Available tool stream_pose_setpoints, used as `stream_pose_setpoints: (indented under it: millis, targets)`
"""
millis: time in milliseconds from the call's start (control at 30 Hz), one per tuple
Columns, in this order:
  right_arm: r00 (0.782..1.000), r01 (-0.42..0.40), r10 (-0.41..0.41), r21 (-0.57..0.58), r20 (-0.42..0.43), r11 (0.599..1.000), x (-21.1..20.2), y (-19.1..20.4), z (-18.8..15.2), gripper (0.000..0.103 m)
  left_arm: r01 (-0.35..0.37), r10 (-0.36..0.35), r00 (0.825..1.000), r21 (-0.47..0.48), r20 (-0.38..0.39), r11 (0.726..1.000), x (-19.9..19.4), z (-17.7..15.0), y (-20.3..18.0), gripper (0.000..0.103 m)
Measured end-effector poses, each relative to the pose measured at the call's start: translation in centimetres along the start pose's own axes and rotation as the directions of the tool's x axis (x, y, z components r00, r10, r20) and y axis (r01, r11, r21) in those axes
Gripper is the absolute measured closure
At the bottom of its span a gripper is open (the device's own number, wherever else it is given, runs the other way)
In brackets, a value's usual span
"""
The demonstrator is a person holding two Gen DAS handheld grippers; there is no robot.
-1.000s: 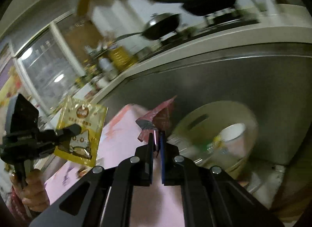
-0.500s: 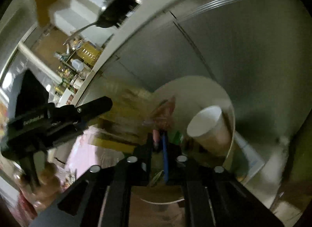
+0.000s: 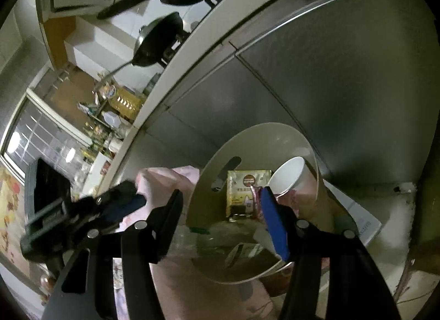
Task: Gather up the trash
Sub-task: 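Carry the yellow pouch and red wrapper to the bin and release both, then return both grippers from the bin toward the table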
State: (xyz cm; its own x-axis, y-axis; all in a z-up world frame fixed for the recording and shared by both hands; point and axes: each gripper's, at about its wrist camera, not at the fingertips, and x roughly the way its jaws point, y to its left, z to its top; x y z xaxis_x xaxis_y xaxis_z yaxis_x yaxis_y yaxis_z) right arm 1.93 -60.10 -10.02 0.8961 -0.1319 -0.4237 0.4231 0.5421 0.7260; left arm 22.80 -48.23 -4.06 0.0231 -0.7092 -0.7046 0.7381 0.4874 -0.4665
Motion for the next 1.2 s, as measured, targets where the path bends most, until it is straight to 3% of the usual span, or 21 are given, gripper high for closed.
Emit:
stream_pose_setpoints:
  millis: [133, 367, 567, 900, 1200]
  targets:
    - [1.000, -0.023, 0.023, 0.004, 0.009, 1.000, -1.5, 1.0, -0.8, 0.046, -0.023, 0.023, 0.999, 0.016, 0.048, 1.000, -3.4, -2.4, 0.0, 0.056]
    - [0.998, -0.067, 0.068, -0.052, 0.013, 0.996, -3.2, 5.2, -2.9, 0.046, -0.186, 0.177, 0.973, 0.053, 0.149, 0.981, -9.1, -7.0, 0.6, 0.056]
    - [0.994, -0.107, 0.106, -0.113, -0.017, 0.988, -4.1, 9.1, -5.2, 0.046, -0.363, 0.347, 0.912, 0.035, 0.219, 0.931, -13.9, -10.6, 2.1, 0.056]
    - [0.988, -0.138, 0.122, -0.172, -0.100, 0.975, -3.6, 13.9, -9.3, 0.046, -0.509, 0.491, 0.822, -0.013, 0.288, 0.860, -19.7, -15.0, 4.7, 0.056]
    - [0.982, -0.146, 0.113, -0.228, -0.152, 0.963, -2.9, 17.2, -11.9, 0.046, -0.541, 0.543, 0.789, -0.092, 0.287, 0.836, -22.8, -18.5, 8.2, 0.056]
